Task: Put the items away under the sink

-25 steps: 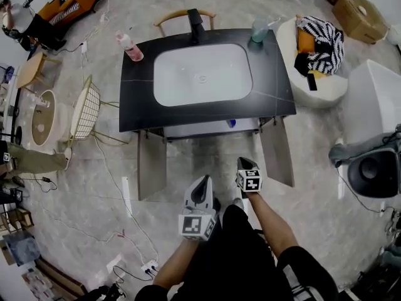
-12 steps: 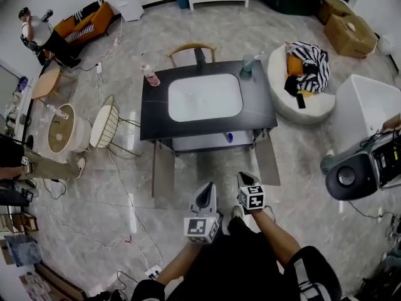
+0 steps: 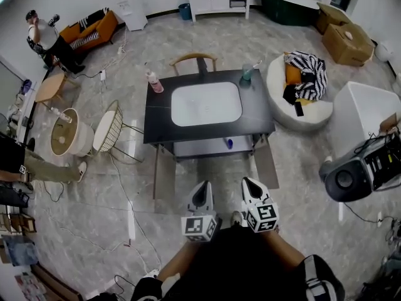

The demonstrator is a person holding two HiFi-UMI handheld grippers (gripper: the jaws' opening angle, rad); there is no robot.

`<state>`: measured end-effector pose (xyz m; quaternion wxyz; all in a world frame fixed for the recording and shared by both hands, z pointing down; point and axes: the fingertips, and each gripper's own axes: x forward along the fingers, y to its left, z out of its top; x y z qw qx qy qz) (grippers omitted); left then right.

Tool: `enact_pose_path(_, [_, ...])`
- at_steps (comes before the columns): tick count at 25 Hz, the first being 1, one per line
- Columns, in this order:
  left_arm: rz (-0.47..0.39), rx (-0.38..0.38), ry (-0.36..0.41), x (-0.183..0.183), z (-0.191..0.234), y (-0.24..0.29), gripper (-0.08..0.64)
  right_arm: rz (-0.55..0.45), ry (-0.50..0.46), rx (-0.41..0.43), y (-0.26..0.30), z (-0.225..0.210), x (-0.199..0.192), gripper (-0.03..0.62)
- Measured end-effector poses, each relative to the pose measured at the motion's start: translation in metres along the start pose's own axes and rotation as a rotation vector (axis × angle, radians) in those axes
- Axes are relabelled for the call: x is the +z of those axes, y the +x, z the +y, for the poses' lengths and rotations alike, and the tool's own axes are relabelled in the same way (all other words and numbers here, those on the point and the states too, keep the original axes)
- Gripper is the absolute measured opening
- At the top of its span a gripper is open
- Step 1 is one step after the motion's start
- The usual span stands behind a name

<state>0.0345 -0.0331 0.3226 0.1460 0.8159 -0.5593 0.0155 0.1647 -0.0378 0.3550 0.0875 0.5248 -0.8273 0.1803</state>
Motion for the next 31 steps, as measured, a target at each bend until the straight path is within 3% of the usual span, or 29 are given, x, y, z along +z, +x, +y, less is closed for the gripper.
enact_pose_path(17, [-0.01,-0.018,0.023,0.01,0.01,0.015,0.015,-0.01,-0.025,0.028,0.015,0.009,0.015,0.011])
enact_pose_path(31, [-0.001,-0.017,0.012,0.002,0.011,0.012,0.015,0.011,-0.021,0.024,0.015,0.012,0.003,0.011])
